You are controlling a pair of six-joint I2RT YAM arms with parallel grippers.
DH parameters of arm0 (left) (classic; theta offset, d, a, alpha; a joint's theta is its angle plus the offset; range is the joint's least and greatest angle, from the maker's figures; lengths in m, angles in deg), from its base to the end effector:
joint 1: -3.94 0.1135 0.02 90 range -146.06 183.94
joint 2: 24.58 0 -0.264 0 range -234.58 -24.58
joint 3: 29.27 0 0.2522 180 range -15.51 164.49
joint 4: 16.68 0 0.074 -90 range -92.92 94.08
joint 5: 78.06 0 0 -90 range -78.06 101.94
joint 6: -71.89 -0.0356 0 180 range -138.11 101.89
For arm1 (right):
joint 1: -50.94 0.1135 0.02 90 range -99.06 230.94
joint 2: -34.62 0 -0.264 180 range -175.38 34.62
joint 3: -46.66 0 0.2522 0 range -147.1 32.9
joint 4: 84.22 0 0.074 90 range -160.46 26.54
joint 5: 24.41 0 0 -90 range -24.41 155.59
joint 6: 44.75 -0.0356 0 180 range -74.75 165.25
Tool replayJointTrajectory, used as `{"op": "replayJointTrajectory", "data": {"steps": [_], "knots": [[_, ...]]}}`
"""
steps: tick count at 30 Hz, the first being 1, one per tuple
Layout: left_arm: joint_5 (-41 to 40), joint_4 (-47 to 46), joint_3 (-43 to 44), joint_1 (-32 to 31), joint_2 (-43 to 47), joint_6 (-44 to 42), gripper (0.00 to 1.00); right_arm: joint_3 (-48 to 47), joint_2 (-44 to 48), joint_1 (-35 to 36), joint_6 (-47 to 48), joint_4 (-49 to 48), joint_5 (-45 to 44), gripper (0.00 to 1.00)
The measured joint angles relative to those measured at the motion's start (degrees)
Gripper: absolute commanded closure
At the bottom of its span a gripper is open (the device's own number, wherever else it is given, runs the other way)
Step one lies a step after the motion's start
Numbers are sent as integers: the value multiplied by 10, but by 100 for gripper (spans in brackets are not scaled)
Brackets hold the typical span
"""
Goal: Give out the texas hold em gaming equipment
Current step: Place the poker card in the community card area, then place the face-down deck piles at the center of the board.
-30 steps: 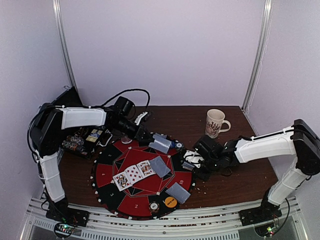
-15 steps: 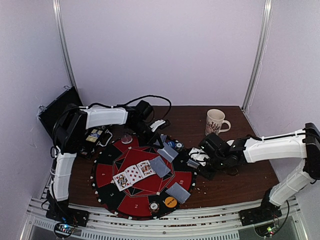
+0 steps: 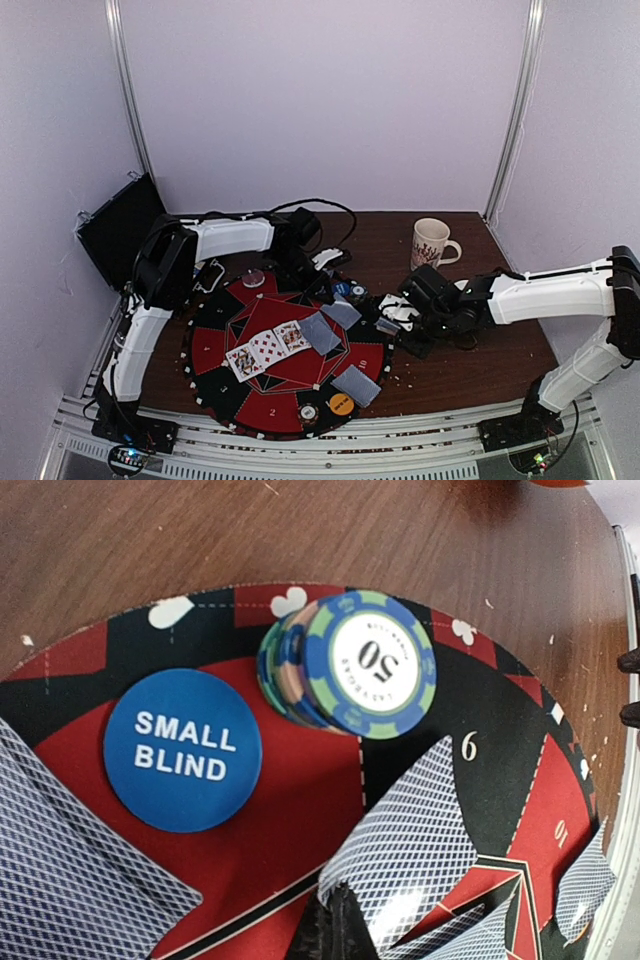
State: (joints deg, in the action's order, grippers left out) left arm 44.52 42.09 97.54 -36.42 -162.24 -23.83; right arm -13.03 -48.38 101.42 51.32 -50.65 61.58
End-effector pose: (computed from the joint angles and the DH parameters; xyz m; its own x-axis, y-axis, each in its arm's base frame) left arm 0.3679 -0.3378 0.1463 -0.6421 0.6559 -0.3968 0.7563 0.4576 -0.4675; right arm 0.1796 0.2139 0.1840 -0.4512 -0.7127 -0.5371 -0.7974 0.5922 -0.1160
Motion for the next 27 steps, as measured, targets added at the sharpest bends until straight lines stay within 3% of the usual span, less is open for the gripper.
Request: {"op": "replayJointTrajectory", "data": {"steps": [2, 6, 10, 16, 21, 27], "knots": [[-8, 7, 8, -1, -1, -7, 96, 0, 1, -1, 0, 0, -1, 74], [-24, 20, 28, -4, -2, -18, 70, -3, 1, -1, 0, 2, -1, 74], [-44, 28, 43, -6, -2, -20, 56, -7, 1, -1, 1, 2, -1, 74], [-83, 24, 21, -6, 28, 6, 54, -7, 1, -1, 2, 3, -1, 74], [-97, -7, -111, -6, 147, 65, 70, -7, 1, -1, 3, 3, -1, 74], [-84, -70, -249, -6, 247, 138, 63, -7, 1, -1, 9, 2, 0, 74]]}}
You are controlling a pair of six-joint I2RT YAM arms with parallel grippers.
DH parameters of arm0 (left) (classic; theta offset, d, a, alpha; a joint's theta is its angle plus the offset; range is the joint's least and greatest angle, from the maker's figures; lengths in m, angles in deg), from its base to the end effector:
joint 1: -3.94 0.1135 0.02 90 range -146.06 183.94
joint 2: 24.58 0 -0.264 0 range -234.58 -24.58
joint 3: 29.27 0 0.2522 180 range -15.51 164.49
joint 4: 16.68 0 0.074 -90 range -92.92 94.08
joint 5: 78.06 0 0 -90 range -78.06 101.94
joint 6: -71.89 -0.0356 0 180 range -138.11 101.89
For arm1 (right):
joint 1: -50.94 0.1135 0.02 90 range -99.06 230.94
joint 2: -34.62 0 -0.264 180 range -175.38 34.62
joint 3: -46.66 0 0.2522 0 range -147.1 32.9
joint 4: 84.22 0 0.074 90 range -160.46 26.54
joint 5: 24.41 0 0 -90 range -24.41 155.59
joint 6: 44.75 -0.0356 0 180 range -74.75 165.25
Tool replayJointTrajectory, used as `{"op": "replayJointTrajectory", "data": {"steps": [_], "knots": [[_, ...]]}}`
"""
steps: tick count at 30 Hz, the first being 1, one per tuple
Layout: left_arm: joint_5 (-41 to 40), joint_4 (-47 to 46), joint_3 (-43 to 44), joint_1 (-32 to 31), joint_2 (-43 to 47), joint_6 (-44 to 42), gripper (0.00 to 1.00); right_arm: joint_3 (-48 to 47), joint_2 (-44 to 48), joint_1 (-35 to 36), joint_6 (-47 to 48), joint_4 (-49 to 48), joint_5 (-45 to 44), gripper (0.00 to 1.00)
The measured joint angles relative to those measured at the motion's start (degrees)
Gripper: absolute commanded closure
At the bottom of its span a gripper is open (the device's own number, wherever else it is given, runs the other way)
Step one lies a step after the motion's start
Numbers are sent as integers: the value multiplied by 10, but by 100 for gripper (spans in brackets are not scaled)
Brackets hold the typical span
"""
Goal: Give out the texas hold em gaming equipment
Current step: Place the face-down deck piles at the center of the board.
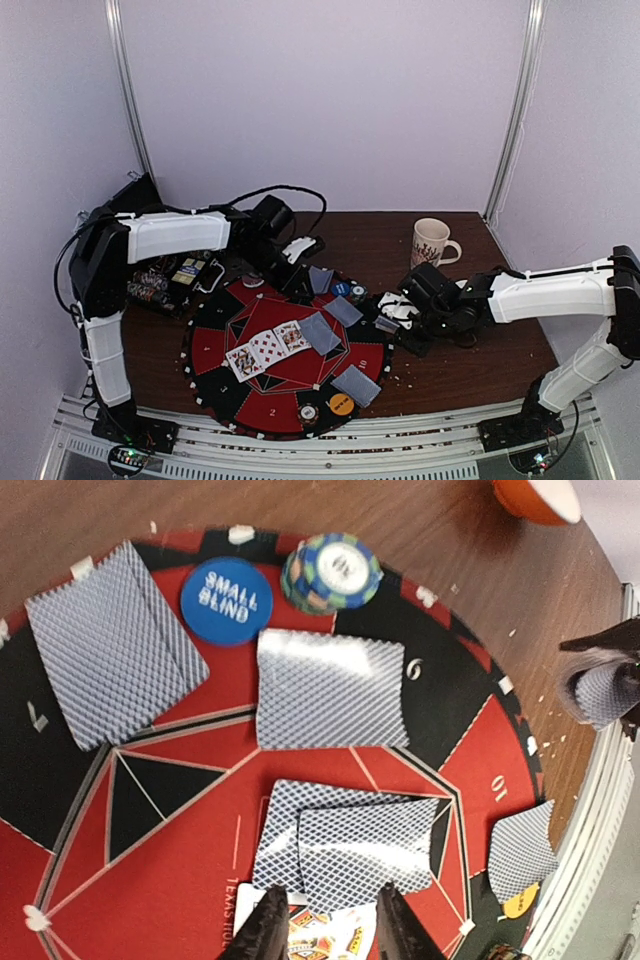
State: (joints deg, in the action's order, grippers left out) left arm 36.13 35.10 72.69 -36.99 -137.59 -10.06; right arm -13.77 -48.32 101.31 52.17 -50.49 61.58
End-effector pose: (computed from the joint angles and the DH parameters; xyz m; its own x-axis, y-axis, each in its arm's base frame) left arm 0.3073 -0.2857 0.2134 -0.7690 0.4978 -0.4011 0.6376 0.6426 -0.4249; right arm 0.1814 0.2151 0.1879 -0.4368 -0.7159 -0.5447 -0.8020 0.5842 -0.1247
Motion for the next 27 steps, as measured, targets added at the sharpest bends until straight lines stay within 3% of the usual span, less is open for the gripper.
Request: {"op": "replayJointTrajectory", "data": {"steps": [5, 14, 27], "knots": [[14, -32, -52, 0, -15, 40, 59, 0, 0, 0, 3, 0, 0, 74], [33, -57, -64, 0, -31, 67, 69, 0, 0, 0, 4, -1, 0, 74], [17, -62, -96, -1, -30, 75, 64, 0, -7, 0, -13, -10, 14, 75]]}}
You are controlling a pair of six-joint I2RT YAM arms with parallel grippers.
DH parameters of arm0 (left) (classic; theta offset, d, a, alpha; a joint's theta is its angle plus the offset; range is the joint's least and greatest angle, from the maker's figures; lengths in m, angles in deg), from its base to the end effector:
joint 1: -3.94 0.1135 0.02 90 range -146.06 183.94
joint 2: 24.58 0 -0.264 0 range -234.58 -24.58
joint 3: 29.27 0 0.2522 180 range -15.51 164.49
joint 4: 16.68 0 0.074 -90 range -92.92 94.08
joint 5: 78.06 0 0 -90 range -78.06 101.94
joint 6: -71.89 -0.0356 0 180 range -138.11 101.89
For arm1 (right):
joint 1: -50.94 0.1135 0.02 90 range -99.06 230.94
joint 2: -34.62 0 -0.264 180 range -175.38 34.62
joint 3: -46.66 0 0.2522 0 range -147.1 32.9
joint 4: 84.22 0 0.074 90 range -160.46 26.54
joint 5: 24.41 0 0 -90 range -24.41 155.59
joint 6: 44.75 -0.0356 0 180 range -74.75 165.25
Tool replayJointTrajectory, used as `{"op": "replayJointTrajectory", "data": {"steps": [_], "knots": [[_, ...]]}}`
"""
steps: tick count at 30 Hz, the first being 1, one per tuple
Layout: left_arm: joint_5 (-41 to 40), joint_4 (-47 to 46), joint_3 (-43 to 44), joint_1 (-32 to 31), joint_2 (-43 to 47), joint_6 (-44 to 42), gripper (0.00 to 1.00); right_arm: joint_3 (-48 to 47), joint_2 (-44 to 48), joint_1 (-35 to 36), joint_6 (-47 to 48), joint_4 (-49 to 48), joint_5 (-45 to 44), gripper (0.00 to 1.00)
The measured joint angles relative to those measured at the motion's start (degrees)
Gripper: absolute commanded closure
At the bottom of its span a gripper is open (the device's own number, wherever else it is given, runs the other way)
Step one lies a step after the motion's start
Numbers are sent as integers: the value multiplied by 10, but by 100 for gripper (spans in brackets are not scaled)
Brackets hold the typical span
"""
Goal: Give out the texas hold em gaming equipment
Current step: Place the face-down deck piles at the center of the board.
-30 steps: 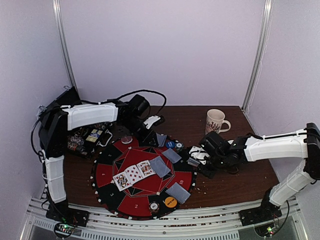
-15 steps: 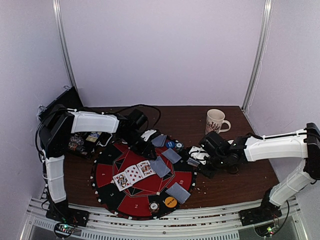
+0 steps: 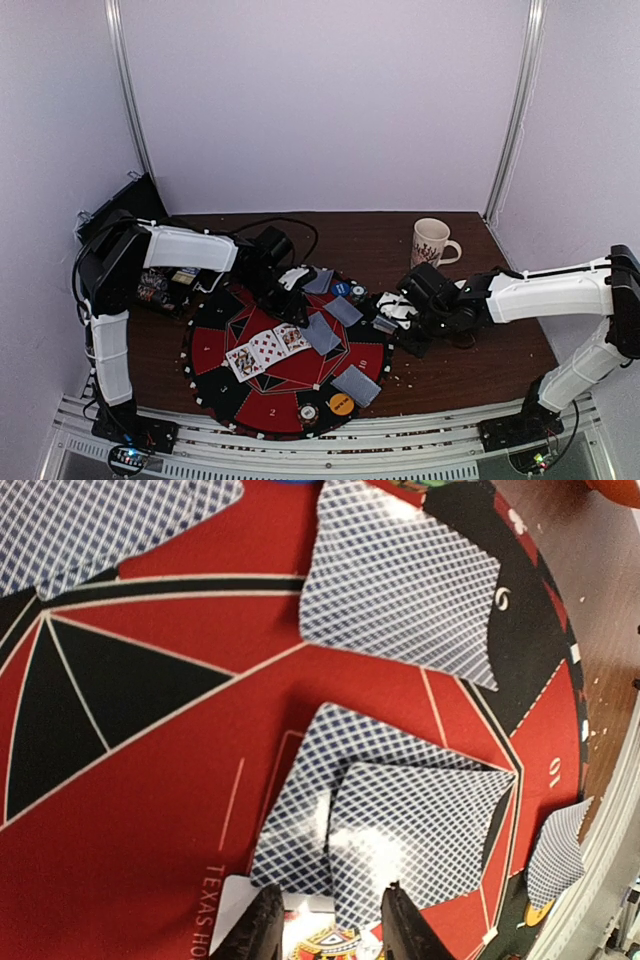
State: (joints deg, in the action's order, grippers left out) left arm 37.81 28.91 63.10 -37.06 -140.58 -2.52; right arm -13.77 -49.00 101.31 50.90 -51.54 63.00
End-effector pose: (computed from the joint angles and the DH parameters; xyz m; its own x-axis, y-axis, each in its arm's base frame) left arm 0.2950 -0.2770 0.1506 -0.8697 0.4356 -0.2321 0.4915 0.7211 -0.4883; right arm 0.1824 0.2177 0.1859 -0.4513 -0.6991 -0.5547 -0.8015 0.5907 -0.0925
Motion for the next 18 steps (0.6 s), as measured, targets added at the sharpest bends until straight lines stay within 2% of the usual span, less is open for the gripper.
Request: {"op": "replayJointTrajectory", "data": {"steps": [3, 18], "knots": [[-4, 1, -4, 0, 0, 1, 65, 1, -4, 0, -15, -6, 8, 76], [15, 2, -5, -11, 0, 4, 81, 2, -66, 18, -73, -24, 7, 77]]}}
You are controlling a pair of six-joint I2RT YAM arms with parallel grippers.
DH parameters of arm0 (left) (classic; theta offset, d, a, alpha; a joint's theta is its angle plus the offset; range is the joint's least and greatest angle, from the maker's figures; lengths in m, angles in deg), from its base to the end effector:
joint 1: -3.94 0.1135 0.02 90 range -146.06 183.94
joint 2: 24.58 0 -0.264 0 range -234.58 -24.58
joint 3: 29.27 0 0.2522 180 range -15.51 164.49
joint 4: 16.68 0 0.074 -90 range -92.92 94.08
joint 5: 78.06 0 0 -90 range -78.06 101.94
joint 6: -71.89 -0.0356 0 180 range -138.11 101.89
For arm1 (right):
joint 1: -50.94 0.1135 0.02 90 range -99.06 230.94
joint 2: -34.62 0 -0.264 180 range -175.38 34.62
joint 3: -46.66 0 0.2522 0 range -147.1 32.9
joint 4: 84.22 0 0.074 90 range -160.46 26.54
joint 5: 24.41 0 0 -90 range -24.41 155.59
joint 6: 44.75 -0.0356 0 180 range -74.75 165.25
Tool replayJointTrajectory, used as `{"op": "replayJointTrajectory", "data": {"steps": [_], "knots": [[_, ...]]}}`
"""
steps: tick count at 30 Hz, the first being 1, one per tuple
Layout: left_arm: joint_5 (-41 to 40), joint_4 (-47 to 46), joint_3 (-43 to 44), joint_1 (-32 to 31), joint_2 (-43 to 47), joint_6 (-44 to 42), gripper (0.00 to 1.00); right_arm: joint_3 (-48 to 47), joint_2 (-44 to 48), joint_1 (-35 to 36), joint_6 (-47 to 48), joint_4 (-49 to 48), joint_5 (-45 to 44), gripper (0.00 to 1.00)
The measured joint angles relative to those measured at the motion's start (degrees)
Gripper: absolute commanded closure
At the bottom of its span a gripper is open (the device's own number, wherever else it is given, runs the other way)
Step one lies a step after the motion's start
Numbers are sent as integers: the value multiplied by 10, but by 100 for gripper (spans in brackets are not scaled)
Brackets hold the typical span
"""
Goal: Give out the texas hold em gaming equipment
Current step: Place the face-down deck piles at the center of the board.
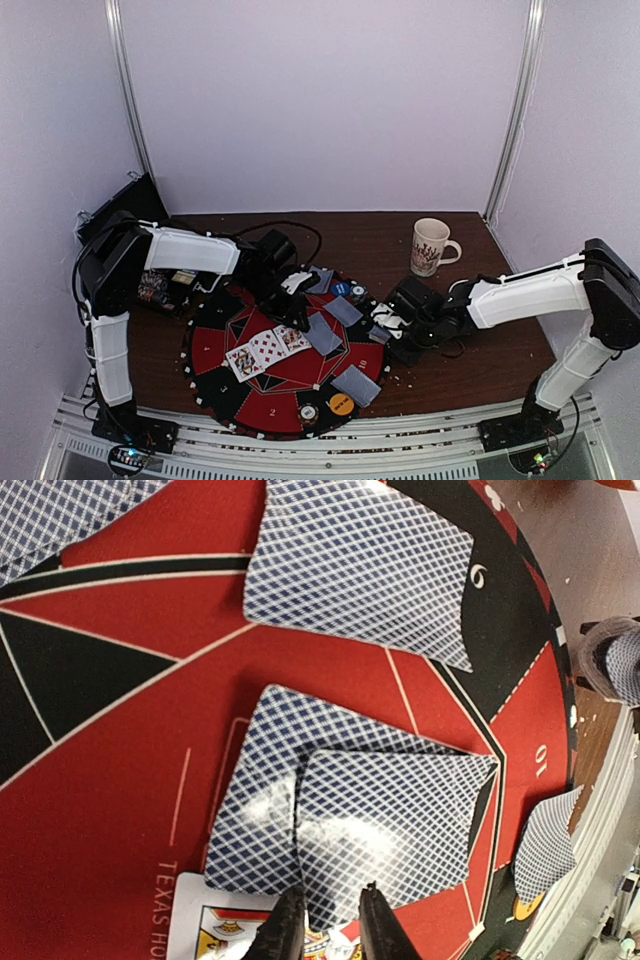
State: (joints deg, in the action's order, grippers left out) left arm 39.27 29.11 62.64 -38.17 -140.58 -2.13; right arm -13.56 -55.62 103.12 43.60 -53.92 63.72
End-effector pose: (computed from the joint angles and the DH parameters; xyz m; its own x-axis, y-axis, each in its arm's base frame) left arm 0.2875 -0.2819 0.1487 -0.8659 0.4530 -0.2120 0.4935 0.7051 -0.5091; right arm 0.1810 0.2313 0.1561 -0.5550 -0.6680 -0.4958 -0.7639 0.6451 -0.0141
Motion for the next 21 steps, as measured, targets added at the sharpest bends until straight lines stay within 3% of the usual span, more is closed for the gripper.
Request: {"op": "replayJointTrajectory", "data": {"steps": [7, 16, 21], "knots": [[8, 1, 0, 0, 0, 0, 92, 0, -12, 5, -16, -1, -7, 76], [14, 2, 0, -5, 0, -3, 89, 0, -13, 6, -37, 1, -16, 65], [14, 5, 0, -8, 0, -5, 87, -13, -23, 6, -47, 14, -20, 64]]}}
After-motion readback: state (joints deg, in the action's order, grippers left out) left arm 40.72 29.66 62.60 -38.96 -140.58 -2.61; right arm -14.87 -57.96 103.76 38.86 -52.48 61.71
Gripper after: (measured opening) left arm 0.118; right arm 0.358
